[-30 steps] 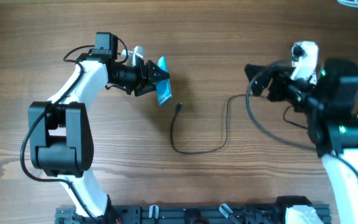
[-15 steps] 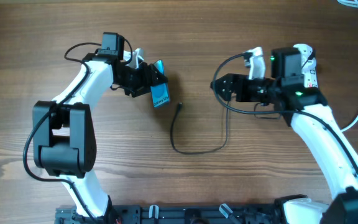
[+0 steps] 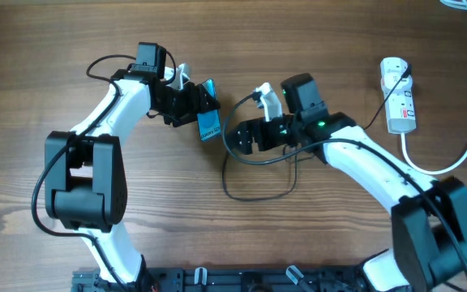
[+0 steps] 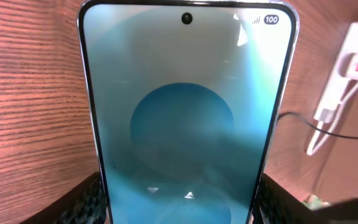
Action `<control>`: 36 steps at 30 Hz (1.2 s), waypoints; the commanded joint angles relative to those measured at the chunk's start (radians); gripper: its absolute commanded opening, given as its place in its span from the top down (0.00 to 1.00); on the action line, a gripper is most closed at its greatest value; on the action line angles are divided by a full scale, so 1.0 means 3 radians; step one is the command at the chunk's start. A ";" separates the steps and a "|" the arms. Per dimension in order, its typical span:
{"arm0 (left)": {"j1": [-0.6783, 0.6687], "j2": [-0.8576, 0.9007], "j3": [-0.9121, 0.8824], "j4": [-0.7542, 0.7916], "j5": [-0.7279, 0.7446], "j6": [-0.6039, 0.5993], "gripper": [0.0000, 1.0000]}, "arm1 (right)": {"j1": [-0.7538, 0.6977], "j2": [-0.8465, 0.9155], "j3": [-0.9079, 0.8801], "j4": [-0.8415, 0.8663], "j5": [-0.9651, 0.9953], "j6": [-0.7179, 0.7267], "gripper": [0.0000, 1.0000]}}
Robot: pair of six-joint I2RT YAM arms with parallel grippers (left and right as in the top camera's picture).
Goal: Plug charger to phone and switch on socket
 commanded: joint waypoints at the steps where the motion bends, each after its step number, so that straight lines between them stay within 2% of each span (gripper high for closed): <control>1: -0.0004 -0.0104 0.0015 -0.0004 0.0446 0.0005 0.48 | 0.0086 0.0220 0.0048 0.0193 -0.0052 0.0076 0.00; 5: -0.0080 -0.0104 0.0015 -0.0011 0.0680 -0.0004 0.50 | 0.0094 0.0361 0.0048 0.0675 -0.0025 0.0453 0.03; 8: -0.0201 -0.0104 0.0015 0.0011 0.0680 -0.0005 0.49 | 0.0099 0.0361 0.0048 0.0838 -0.0010 0.0743 0.20; 10: -0.0249 -0.0104 0.0015 0.0025 0.0680 -0.0005 0.49 | 0.0128 0.0366 0.0048 0.0837 0.0097 0.0757 0.30; 13: -0.0299 -0.0104 0.0015 0.0037 0.0679 -0.0005 0.48 | 0.0198 0.0367 0.0046 0.0805 0.0341 0.0819 0.40; 15: -0.0299 -0.0104 0.0015 0.0037 0.0678 -0.0005 0.48 | 0.0201 0.0367 0.0046 0.0813 0.0352 0.0872 0.53; 19: -0.0299 -0.0104 0.0015 0.0038 0.0678 -0.0005 0.48 | 0.0201 0.0367 0.0046 0.0815 0.0351 0.0931 0.70; 23: -0.0299 -0.0104 0.0015 0.0037 0.0678 -0.0005 0.47 | 0.0201 0.0367 0.0046 0.0801 0.0348 0.1227 0.75; 25: -0.0299 -0.0104 0.0015 0.0037 0.0678 -0.0004 0.47 | 0.0200 0.0367 0.0046 0.0790 0.0348 0.1415 0.74; 28: -0.0299 -0.0104 0.0015 0.0037 0.0678 -0.0004 0.46 | 0.0200 0.0367 0.0046 0.0790 0.0350 0.1600 0.84; 31: -0.0299 -0.0104 0.0015 0.0037 0.0678 -0.0005 0.37 | 0.0200 0.0367 0.0046 0.0788 0.0350 0.1600 0.87; 32: -0.0299 -0.0104 0.0015 0.0037 0.0678 -0.0005 0.29 | 0.0201 0.0367 0.0046 0.0790 0.0350 0.1598 0.87; 34: -0.0299 -0.0104 0.0015 0.0036 0.0678 -0.0004 0.15 | 0.0200 0.0367 0.0046 0.0791 0.0350 0.1591 0.94; 35: -0.0299 -0.0104 0.0015 0.0036 0.0678 -0.0004 0.01 | 0.0200 0.0367 0.0046 0.0792 0.0351 0.1589 0.96; 36: -0.0299 -0.0104 0.0015 0.0034 0.0662 -0.0004 0.00 | 0.0196 0.0367 0.0046 0.0792 0.0350 0.1587 0.96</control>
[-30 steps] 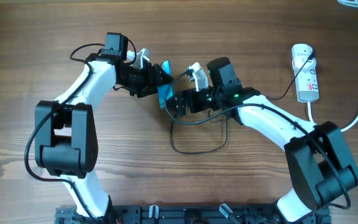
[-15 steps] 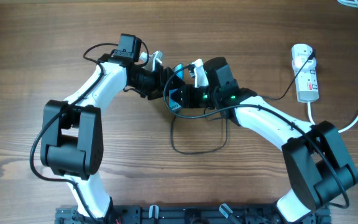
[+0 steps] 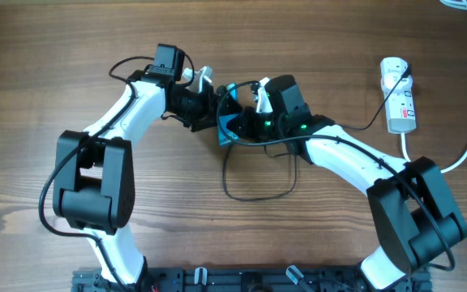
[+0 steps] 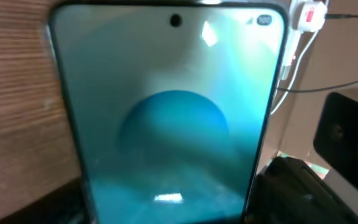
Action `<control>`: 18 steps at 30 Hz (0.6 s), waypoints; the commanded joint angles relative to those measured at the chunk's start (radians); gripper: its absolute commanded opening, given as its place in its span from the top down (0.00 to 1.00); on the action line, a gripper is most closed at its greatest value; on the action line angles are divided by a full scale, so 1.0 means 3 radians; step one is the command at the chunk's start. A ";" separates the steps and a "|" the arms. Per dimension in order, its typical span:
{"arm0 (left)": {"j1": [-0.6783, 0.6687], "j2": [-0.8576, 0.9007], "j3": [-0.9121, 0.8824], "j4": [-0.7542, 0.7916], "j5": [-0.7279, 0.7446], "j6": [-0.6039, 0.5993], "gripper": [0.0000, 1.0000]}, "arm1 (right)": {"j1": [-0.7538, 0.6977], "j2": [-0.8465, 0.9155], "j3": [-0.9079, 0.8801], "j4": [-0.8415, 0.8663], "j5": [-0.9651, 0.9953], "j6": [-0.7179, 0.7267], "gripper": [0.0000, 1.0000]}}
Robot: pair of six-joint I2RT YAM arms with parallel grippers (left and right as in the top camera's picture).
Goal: Plug charger to phone and switch on socket
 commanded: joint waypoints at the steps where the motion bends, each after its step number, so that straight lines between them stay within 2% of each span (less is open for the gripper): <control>1: -0.0009 -0.0102 0.0015 0.0003 0.0056 0.0028 0.00 | 0.0009 0.0031 0.0043 0.0038 -0.0112 -0.0015 0.96; 2: 0.0000 -0.0102 0.0015 -0.0010 0.0032 0.0029 0.01 | -0.0005 0.0029 0.0043 0.0037 -0.0141 -0.0020 0.96; 4: 0.0056 -0.0103 0.0015 0.0018 0.0186 0.0028 0.09 | -0.0055 0.0029 0.0043 0.0060 -0.0292 -0.0027 0.96; 5: 0.0117 -0.0108 0.0017 0.0038 0.0434 0.0028 0.14 | -0.0086 0.0029 0.0043 0.0097 -0.0378 -0.0031 0.96; 8: 0.0332 -0.0109 0.0017 0.0373 0.1549 0.0029 0.14 | -0.0206 0.0029 0.0043 0.0455 -0.0912 -0.0055 0.96; 10: 0.0445 -0.0109 0.0015 0.0867 0.2237 0.0027 0.15 | -0.0268 0.0029 0.0043 0.0832 -0.1174 0.0125 0.96; 11: 0.0496 -0.0109 0.0017 0.1166 0.2514 0.0025 0.21 | -0.0300 0.0029 0.0043 0.1076 -0.1247 0.0172 0.96; 14: 0.0526 -0.0109 0.0017 0.1283 0.2537 -0.0001 0.26 | -0.0322 0.0031 0.0043 0.1348 -0.1235 0.0168 0.96; 16: 0.0526 -0.0114 0.0017 0.1312 0.2537 -0.0001 0.38 | -0.0322 0.0031 0.0043 0.1364 -0.1054 0.0060 0.96; 18: 0.0526 -0.0131 0.0017 0.1317 0.2537 -0.0062 0.41 | -0.0322 0.0031 0.0043 0.1428 -0.1026 -0.0067 0.96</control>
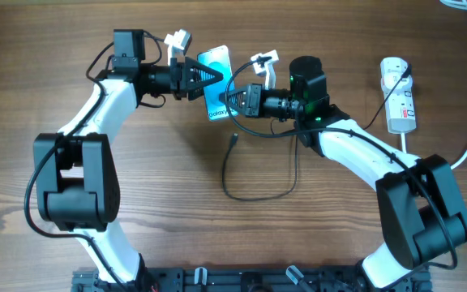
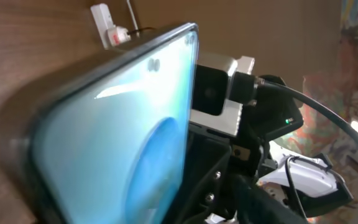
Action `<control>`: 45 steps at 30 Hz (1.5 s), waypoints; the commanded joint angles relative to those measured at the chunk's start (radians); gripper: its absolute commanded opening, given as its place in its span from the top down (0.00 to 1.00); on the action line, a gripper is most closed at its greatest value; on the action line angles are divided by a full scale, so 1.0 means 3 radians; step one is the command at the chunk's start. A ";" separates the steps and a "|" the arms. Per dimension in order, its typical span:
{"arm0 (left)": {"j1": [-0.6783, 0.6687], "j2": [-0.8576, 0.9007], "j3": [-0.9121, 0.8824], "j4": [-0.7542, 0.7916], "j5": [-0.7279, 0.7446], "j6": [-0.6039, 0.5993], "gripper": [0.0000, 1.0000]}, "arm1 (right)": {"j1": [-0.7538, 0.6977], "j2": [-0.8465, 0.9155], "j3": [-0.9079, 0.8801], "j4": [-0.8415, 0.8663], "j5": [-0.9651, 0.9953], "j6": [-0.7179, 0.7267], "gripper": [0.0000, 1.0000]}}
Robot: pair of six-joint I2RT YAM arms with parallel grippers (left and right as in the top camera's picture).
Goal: Plug charger to phone and switch on socket
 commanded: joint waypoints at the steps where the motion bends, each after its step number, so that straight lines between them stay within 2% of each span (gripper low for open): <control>1: -0.0018 -0.0127 0.0029 0.0024 0.0312 -0.0058 0.43 | 0.0008 0.0029 0.0039 0.0033 0.0140 -0.0144 0.96; 4: -0.0018 -0.0178 0.0029 0.0183 0.0310 -0.0060 0.56 | 0.0022 0.0033 0.0038 0.0032 0.0375 -0.0090 0.96; 5: -0.0018 -0.0191 0.0029 0.0257 0.0310 -0.0079 0.58 | 0.0032 0.0036 0.0038 0.0043 0.0388 -0.0093 0.95; 11: -0.0018 -0.0202 0.0029 0.0963 0.0310 -0.0696 0.58 | 0.0146 0.0036 0.0036 0.0042 0.0596 -0.0098 0.96; 15: -0.0074 -0.0202 0.0029 0.0971 0.0312 -0.0694 0.59 | 0.0145 0.0036 0.0036 0.0037 0.0554 -0.0089 0.96; 20: -0.0216 -0.0202 0.0029 0.0971 0.0313 -0.0694 0.65 | 0.0117 0.0036 0.0036 0.0004 0.0252 -0.0094 0.96; 23: -0.0231 -0.0239 0.0029 0.0971 0.0313 -0.0696 0.64 | -0.0005 0.0036 0.0036 0.0001 -0.0121 0.0420 0.96; 29: -0.0280 -0.0552 0.0029 0.0971 0.0312 -0.0694 0.68 | -0.0064 0.0036 0.0036 0.0027 -0.0161 0.0518 0.96; 31: -0.0326 -0.0619 0.0029 0.0973 0.0312 -0.0694 0.74 | -0.0064 0.0036 0.0036 0.0024 -0.0161 0.0511 0.96; 35: -0.0346 -0.0694 0.0029 0.0971 0.0312 -0.0696 0.93 | -0.0064 0.0036 0.0033 0.0014 -0.0263 0.0500 0.93; 37: -0.0346 -0.0694 0.0029 0.0971 0.0312 -0.0696 0.96 | -0.0067 0.0036 0.0033 0.0015 -0.0365 0.0496 0.87; 39: -0.0346 -0.0694 0.0028 0.0971 0.0312 -0.0694 0.96 | -0.0071 0.0036 0.0033 0.0019 -0.0443 0.0310 0.75; 40: -0.0343 -0.0693 0.0028 0.0970 0.0313 -0.0678 0.96 | -0.0140 0.0036 0.0033 0.0020 -0.0702 0.0084 0.55; 42: -0.0331 -0.0693 0.0028 0.0965 0.0312 -0.0561 0.96 | -0.0261 0.0036 0.0033 0.0018 -0.0904 0.0011 0.47; 45: -0.0322 -0.0685 0.0028 0.0659 0.0187 -0.0224 0.96 | -0.0532 0.0036 0.0033 0.0017 -0.1353 -0.0104 0.36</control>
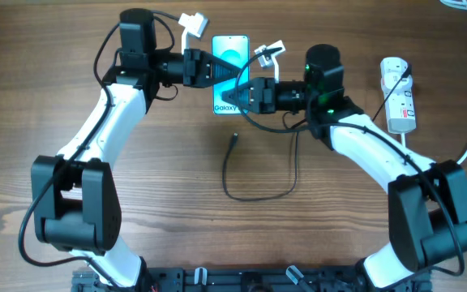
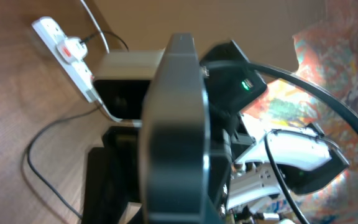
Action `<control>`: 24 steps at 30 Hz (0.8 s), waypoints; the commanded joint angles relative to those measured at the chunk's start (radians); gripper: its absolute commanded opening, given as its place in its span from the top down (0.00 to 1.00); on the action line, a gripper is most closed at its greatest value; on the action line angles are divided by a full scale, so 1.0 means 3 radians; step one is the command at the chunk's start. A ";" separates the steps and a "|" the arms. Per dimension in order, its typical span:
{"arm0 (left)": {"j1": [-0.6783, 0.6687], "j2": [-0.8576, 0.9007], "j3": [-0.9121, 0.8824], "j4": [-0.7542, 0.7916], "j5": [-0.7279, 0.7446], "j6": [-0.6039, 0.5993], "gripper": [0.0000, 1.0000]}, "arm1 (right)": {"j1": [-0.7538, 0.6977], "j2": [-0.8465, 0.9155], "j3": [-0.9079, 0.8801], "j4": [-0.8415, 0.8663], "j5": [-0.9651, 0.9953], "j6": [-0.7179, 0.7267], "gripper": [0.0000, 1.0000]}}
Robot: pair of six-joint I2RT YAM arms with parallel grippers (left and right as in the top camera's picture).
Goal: Plug charger to phone and switch on socket
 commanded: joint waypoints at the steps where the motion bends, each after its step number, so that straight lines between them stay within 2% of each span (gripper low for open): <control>1: -0.0006 -0.0223 0.0062 -0.0366 -0.0008 0.0370 0.96 | -0.0336 0.0134 -0.0084 -0.0041 -0.0460 -0.0244 0.26; 3: -0.0008 -0.0221 0.0062 -0.0913 -0.0791 0.0640 0.96 | -0.0470 0.0134 -0.0084 -0.0041 -0.0748 -0.0318 0.12; 4: -0.0014 -0.0221 0.0062 -0.1181 -0.1297 0.0718 0.96 | -0.0533 0.0134 -0.0084 -0.0042 -0.0851 -0.0313 0.09; 5: -0.0032 -0.0220 0.0062 -0.1523 -0.2054 0.0732 0.96 | -0.0599 0.0134 -0.0092 -0.0062 -0.0881 -0.0319 0.05; 8: -0.0097 -0.0220 0.0062 -0.2092 -0.3120 0.0734 0.96 | -0.0638 0.0134 -0.0127 -0.0258 -0.0779 -0.0553 0.04; 11: -0.0275 -0.0217 0.0062 -0.2538 -0.4039 0.0729 0.96 | -0.0617 0.0134 -0.0207 -0.0973 -0.0023 -0.1063 0.03; 16: -0.0609 -0.0178 0.0062 -0.2777 -0.4940 0.0539 0.96 | -0.0566 0.0134 -0.0215 -0.1722 0.1008 -0.1479 0.02; 24: -0.0809 0.0220 0.0062 -0.3035 -0.4964 0.0366 0.96 | -0.0446 0.0134 -0.0215 -0.1986 0.1829 -0.1606 0.00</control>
